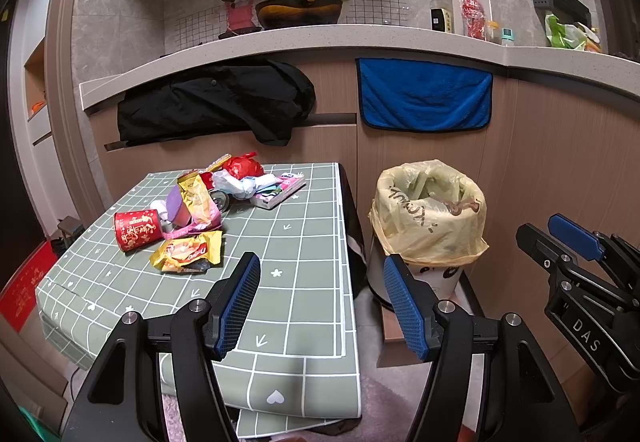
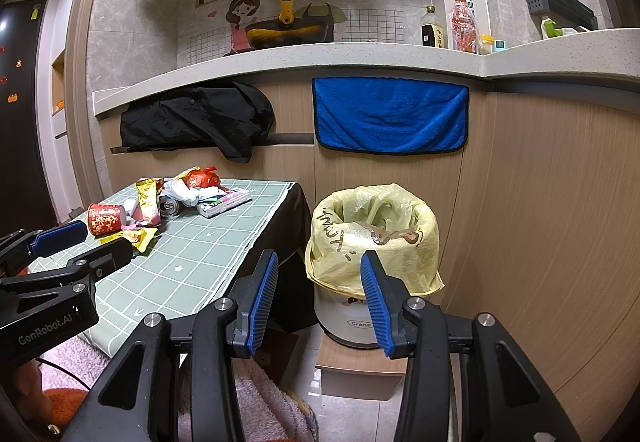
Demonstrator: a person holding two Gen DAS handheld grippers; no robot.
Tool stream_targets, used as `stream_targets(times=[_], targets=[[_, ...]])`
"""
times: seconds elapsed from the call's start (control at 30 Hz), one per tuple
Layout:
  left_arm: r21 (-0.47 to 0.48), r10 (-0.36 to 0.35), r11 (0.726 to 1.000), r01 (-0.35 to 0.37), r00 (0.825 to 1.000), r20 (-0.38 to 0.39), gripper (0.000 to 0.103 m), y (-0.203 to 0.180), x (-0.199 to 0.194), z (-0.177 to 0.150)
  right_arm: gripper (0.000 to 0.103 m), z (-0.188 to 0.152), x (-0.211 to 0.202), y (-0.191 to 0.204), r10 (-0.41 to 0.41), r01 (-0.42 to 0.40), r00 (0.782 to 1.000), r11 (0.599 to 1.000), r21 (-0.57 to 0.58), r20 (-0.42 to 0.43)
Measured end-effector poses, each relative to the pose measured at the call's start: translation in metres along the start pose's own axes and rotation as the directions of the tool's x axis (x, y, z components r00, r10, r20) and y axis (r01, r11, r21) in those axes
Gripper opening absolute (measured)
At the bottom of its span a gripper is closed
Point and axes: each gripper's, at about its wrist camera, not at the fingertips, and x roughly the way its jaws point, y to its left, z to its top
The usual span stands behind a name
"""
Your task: Collect trash
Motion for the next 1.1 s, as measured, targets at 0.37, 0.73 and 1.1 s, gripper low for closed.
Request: stream_targets(times=[0.37, 0.73, 1.1], targets=[[-0.001, 0.001, 1.0, -0.001, 1.0, 0.001, 0.065, 0.0, 0.0, 0.0, 0.041, 0.001, 0.0, -0.003, -0.001, 0.001, 1.0, 1.0, 0.003, 0.0], [-0.001, 0.0, 1.0, 0.0, 1.0, 0.005, 0.065, -0.003, -0.003, 0.001, 0.041, 0.001, 0.0, -0.004, 0.0, 0.0, 1.0, 1.0, 0.005, -0.002], [-0.043, -0.013, 0.999, 0.012, 1.0, -0.022, 0.065, 0.006, 0.006, 0.011, 0.041, 0.01, 0.015, 0.0, 0.033, -0.033, 0.999, 0.999, -0.013, -0.009]])
